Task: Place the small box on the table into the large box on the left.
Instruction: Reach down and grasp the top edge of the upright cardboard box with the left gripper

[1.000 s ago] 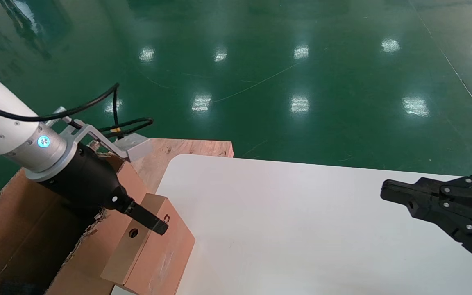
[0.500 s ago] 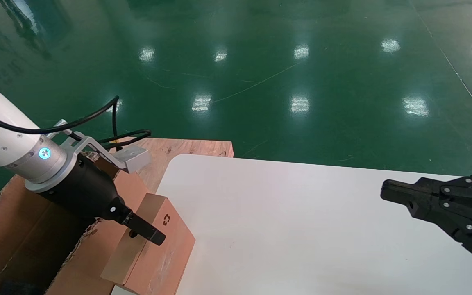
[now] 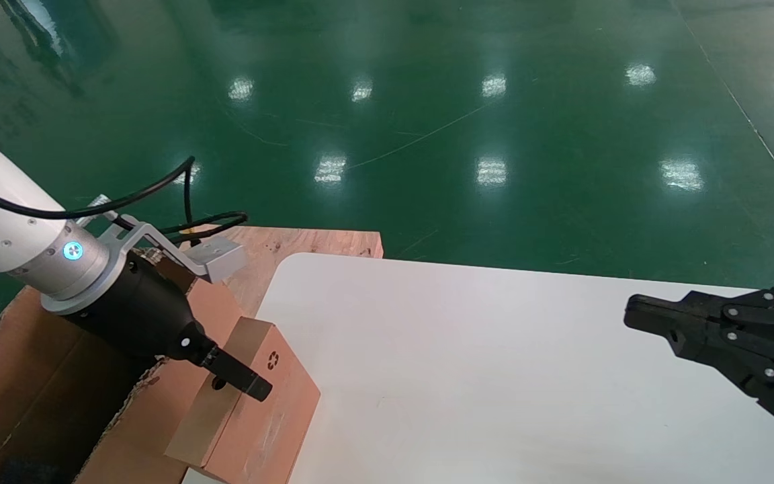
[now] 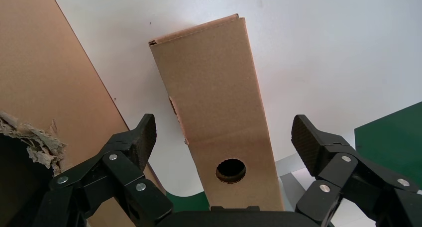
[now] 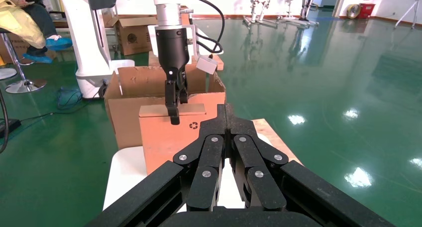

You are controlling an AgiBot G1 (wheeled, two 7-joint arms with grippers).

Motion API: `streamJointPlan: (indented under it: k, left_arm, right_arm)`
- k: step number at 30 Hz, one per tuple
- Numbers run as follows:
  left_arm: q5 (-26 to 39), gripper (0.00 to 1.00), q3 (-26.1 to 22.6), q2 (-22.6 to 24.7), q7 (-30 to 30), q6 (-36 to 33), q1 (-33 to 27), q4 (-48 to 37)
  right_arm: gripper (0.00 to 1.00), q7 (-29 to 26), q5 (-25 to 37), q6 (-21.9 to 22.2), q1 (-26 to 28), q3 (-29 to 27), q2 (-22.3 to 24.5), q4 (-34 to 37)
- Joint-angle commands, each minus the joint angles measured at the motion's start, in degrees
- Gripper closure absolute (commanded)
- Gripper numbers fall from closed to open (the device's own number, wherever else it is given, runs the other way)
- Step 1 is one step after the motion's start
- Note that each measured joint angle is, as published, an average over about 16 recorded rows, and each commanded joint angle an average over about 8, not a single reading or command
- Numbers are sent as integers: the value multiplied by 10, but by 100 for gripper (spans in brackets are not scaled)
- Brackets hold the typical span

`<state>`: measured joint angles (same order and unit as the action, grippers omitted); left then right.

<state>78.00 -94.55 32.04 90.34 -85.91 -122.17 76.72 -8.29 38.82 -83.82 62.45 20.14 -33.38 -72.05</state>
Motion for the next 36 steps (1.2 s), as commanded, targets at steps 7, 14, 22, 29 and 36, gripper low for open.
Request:
streamJointPlan:
  k: [7, 14, 22, 29, 36]
  left_arm:
    - [2, 0, -4, 9, -9, -2, 3, -12]
    - [5, 0, -8, 15, -15, -4, 6, -20]
    - [12, 0, -11, 17, -22, 4, 11, -25]
    - [10, 0, -8, 14, -36, 18, 14, -26]
    - [7, 0, -6, 13, -38, 22, 16, -26]
  right_arm:
    - [100, 0, 0, 0, 0, 0, 0, 0]
    - [100, 0, 0, 0, 0, 0, 0, 0]
    - [100, 0, 0, 0, 0, 0, 0, 0]
    - [62, 0, 0, 0, 0, 0, 0, 0]
    - [0, 0, 0, 0, 0, 0, 0, 0]
